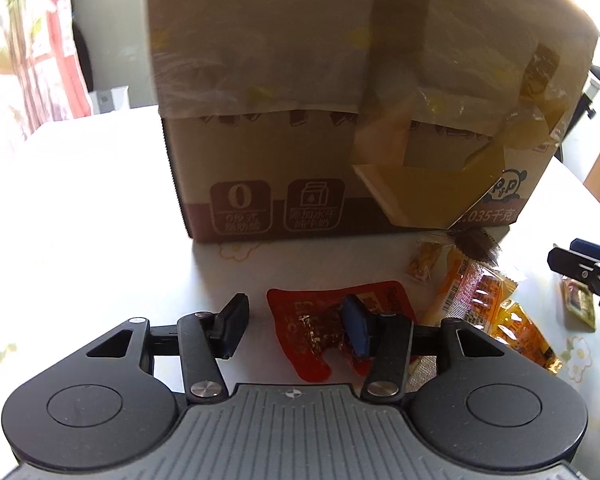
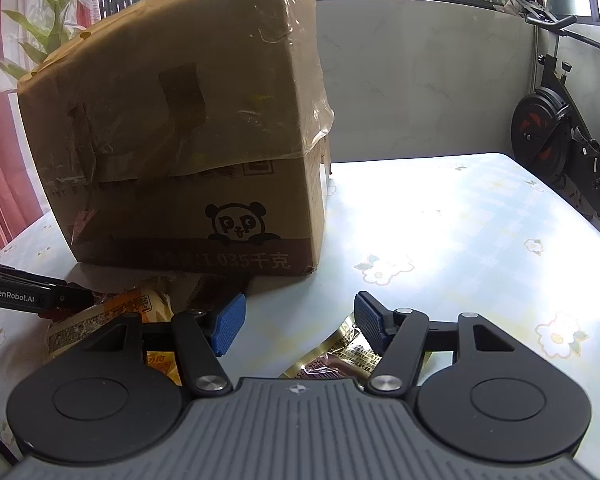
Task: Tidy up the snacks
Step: 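Close the left tool on the red packet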
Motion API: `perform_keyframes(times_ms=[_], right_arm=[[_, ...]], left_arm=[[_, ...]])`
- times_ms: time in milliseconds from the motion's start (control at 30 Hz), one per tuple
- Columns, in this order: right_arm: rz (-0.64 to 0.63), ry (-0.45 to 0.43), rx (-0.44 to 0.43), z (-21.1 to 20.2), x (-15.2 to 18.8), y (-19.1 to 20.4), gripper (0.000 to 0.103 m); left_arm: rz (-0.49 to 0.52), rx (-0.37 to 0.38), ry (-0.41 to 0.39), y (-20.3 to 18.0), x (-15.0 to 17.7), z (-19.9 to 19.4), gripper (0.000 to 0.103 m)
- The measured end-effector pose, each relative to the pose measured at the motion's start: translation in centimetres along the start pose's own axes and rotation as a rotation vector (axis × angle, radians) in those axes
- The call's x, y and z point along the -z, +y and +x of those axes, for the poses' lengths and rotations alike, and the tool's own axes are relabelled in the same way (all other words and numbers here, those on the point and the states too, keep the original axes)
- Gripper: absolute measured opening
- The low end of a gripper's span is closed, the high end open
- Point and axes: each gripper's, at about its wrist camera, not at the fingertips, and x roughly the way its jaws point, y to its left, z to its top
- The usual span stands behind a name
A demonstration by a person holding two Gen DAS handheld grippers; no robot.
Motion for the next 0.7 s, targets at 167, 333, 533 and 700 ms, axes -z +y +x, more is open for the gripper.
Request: perform_keyframes(times_ms=[167, 333, 533, 700], right_arm=[[-0.007, -0.001, -0.003, 0.0, 0.0, 0.1, 0.064], [-0.013, 0.003, -0.003, 0.0, 0.0, 0.2, 0.064], [-0.003, 0.001, -0.001, 0.0, 0.0, 0.1, 0.064], [-0.014, 0.005, -0.004, 0.1, -0.1, 0.3, 0.064]], left_arm=[[-0.086, 0.024, -0.056, 1.5, 0.4, -2.5, 0.055], [-0.056, 0.018, -0.033, 0.9, 1.1, -2.2, 0.055], [-0.005, 0.013, -0.023, -0.2, 1.9, -1.0, 0.055], [0.05, -0.023, -0.026, -1.1, 2.3, -0.7, 0.055]])
